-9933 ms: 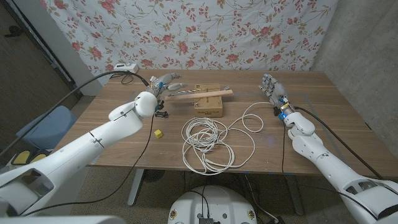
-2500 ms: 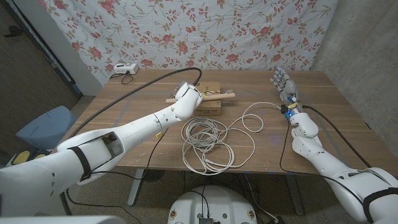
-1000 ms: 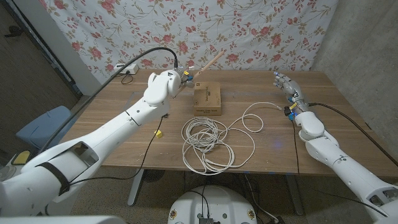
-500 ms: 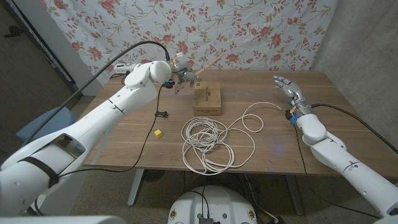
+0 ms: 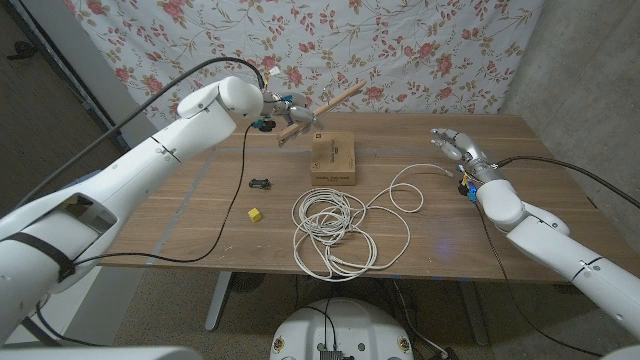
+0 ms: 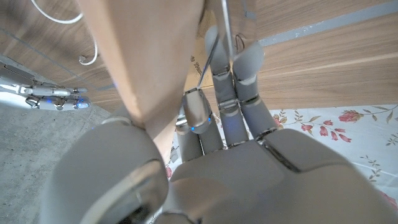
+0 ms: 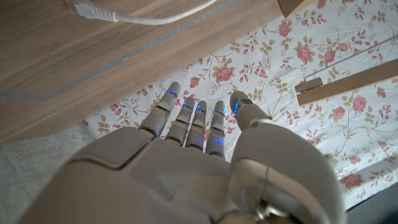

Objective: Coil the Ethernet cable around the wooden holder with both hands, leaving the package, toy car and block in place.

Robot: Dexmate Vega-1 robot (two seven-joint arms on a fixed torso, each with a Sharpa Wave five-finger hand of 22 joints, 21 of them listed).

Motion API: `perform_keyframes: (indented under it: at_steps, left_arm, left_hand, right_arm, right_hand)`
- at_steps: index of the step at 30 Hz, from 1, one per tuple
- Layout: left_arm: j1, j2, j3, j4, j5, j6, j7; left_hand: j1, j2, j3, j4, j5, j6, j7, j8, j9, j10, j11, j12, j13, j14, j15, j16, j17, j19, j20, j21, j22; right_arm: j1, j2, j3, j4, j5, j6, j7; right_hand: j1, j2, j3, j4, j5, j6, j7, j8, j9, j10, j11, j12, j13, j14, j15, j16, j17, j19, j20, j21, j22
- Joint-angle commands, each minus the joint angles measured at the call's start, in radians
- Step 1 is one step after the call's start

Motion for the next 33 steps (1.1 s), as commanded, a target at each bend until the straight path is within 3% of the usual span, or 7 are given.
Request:
perform_keyframes:
  at_steps: [1, 12, 24, 33]
  left_arm:
    - [-0.081, 0.054, 0.028, 0.034, -0.151, 0.002, -0.071]
    - [-0.126, 0.094, 0.043, 0.035, -0.188, 0.024, -0.088]
    - [-0.29, 0.084, 0.161, 0.105, -0.112, 0.089, -0.256]
    - [-0.315, 0.088, 0.136, 0.157, -0.15, 0.06, -0.283]
  left_hand:
    - [0.147, 0.131, 0.005, -0.005, 0.016, 0.032, 0.028, 0.012, 0.002, 0.005, -0.002, 0.0, 0.001, 0.235, -0.178, 0.529, 0.414, 0.042, -0.052, 0.01, -0.019]
    - [0.15, 0.122, 0.008, 0.0, 0.039, 0.027, 0.029, 0.021, -0.006, 0.004, 0.002, -0.001, 0.001, 0.23, -0.175, 0.538, 0.382, 0.028, -0.051, 0.025, -0.047]
    - [0.163, 0.105, 0.008, -0.007, 0.058, 0.028, 0.031, 0.024, -0.029, 0.001, 0.002, -0.002, 0.001, 0.229, -0.167, 0.555, 0.363, 0.006, -0.046, 0.021, -0.098]
    - [0.171, 0.094, 0.001, -0.011, 0.064, 0.027, 0.03, 0.029, -0.034, -0.004, 0.002, -0.002, 0.001, 0.227, -0.163, 0.557, 0.34, -0.005, -0.047, 0.03, -0.127]
  right_arm:
    - [0.033, -0.1, -0.087, -0.189, -0.146, -0.337, 0.077]
    - [0.087, -0.113, -0.188, -0.241, -0.246, -0.48, 0.142]
    - [0.122, -0.08, -0.256, -0.221, -0.322, -0.533, 0.139]
    - [0.172, -0.031, -0.333, -0.171, -0.416, -0.592, 0.139]
  right_hand:
    - [0.029, -0.011, 0.003, 0.005, 0.0, -0.012, -0.02, -0.01, 0.002, -0.012, -0.012, -0.008, 0.004, -0.026, 0.001, -0.007, 0.006, -0.001, -0.001, -0.003, 0.002]
    - [0.054, -0.044, -0.021, 0.016, 0.003, -0.057, -0.032, -0.03, 0.004, -0.054, -0.016, -0.023, 0.007, -0.071, 0.012, -0.021, 0.013, -0.015, -0.002, -0.01, 0.003]
    - [0.082, -0.069, -0.044, 0.022, 0.015, -0.138, -0.048, -0.049, 0.005, -0.132, -0.039, -0.04, 0.009, -0.098, 0.009, -0.028, 0.018, -0.017, -0.007, -0.013, 0.002]
    - [0.103, -0.08, -0.051, 0.018, 0.024, -0.159, -0.058, -0.048, 0.005, -0.162, -0.056, -0.04, 0.009, -0.105, 0.002, -0.03, 0.018, -0.013, -0.014, -0.013, 0.002]
